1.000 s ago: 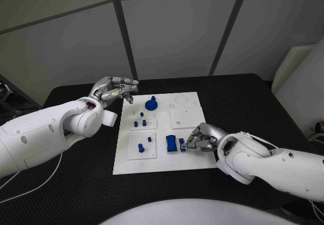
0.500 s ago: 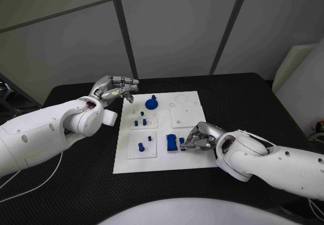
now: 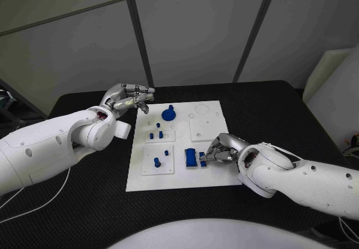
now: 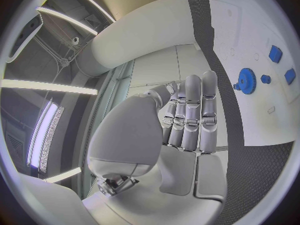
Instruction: Assemble the parts on the task board
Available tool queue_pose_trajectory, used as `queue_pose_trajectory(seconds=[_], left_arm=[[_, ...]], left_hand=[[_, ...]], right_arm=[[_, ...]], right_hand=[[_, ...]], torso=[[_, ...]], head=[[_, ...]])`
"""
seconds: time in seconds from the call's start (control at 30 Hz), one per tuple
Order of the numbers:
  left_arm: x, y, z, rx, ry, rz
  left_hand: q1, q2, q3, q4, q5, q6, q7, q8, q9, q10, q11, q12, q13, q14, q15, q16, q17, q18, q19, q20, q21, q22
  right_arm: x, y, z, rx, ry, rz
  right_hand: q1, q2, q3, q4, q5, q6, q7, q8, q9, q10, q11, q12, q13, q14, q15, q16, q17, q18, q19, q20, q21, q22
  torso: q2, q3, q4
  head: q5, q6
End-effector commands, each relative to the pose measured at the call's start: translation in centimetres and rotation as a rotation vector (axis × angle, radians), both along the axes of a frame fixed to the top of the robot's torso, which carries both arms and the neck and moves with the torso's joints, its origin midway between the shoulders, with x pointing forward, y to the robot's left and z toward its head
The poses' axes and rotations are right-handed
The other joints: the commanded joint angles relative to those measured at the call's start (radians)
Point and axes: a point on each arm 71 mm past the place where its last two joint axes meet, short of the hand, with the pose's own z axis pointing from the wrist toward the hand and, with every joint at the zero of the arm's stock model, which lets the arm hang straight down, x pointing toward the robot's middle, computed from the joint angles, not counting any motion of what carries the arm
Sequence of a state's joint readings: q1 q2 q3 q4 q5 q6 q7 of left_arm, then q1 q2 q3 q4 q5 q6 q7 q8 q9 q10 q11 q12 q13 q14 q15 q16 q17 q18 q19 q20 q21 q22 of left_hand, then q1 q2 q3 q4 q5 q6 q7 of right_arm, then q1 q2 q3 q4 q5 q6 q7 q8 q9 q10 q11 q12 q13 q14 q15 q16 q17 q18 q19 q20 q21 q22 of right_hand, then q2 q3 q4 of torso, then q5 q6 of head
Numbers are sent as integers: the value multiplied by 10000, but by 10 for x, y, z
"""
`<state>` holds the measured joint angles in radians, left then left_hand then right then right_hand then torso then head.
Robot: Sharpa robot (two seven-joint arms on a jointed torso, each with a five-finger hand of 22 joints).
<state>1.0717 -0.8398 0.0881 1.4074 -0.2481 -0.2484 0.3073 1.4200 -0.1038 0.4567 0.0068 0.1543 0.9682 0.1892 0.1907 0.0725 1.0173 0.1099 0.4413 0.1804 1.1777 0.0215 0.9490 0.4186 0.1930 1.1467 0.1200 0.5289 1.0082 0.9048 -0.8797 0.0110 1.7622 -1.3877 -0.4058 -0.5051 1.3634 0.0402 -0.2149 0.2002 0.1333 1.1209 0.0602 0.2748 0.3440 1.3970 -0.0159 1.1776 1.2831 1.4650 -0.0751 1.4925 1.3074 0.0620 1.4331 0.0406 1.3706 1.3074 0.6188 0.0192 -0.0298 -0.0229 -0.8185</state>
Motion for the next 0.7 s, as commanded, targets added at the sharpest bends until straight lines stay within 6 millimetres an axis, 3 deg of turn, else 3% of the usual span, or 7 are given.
queue_pose_trajectory(seconds=[0.03,0.33,0.53,0.63,0.7], left_arm=[[0,-1,1,-38,-64,-102],[0,1,0,-22,-49,-65],[0,2,-1,-18,-68,-17],[0,3,-2,-104,-82,4],[1,4,-3,-310,-33,95]], left_hand=[[-46,24,32,9,16,-94,4,57,-8,-58,-23,49,16,-80,18,35,-11,-101,-39,-6,-64,-13],[-46,24,32,9,16,-94,4,57,-8,-58,-23,49,16,-80,18,35,-11,-101,-39,-6,-64,-13],[-80,18,24,18,11,-105,11,62,-8,-74,-14,61,15,-86,24,39,-18,-103,-40,-2,-69,-19],[-339,-76,-120,170,-6,-143,20,61,-12,-107,6,69,8,-103,64,42,-28,-118,-61,34,-111,-52],[-605,-203,-313,335,-11,-177,8,63,-13,-131,13,80,3,-126,91,42,-39,-120,-88,69,-175,-106]], right_arm=[[0,2,2,212,-262,142],[-7,-6,11,986,-498,380],[-4,-11,21,2207,-725,498],[1,-13,27,3086,-902,596],[10,-15,33,3857,-1312,615]], right_hand=[[-78,12,-76,24,-80,-17,-18,47,15,52,7,19,6,845,-29,31,1582,-23,43,-64,32,327],[-212,-132,-297,122,-5,-227,62,-3,6,-98,69,-251,-175,808,12,-83,1431,16,-64,-43,-120,163],[-178,-211,-488,226,225,-1186,415,-524,-210,-815,366,-1448,-1015,663,246,-536,870,203,-578,142,-875,-646],[91,-94,-459,160,349,-1427,536,-711,-299,-1449,476,-2537,-1828,506,347,-1025,294,384,-1039,250,-1583,-1389],[359,-19,-416,49,455,-1387,550,-740,-326,-1775,486,-3152,-2324,424,359,-1322,-37,465,-1234,281,-1916,-1721]], torso=[[-8,-7,-14],[-38,-3,-31],[-103,-20,-54],[-172,-40,-86],[-263,-77,-116]], head=[[18,0],[15,52],[4,136],[-11,232],[-14,302]])
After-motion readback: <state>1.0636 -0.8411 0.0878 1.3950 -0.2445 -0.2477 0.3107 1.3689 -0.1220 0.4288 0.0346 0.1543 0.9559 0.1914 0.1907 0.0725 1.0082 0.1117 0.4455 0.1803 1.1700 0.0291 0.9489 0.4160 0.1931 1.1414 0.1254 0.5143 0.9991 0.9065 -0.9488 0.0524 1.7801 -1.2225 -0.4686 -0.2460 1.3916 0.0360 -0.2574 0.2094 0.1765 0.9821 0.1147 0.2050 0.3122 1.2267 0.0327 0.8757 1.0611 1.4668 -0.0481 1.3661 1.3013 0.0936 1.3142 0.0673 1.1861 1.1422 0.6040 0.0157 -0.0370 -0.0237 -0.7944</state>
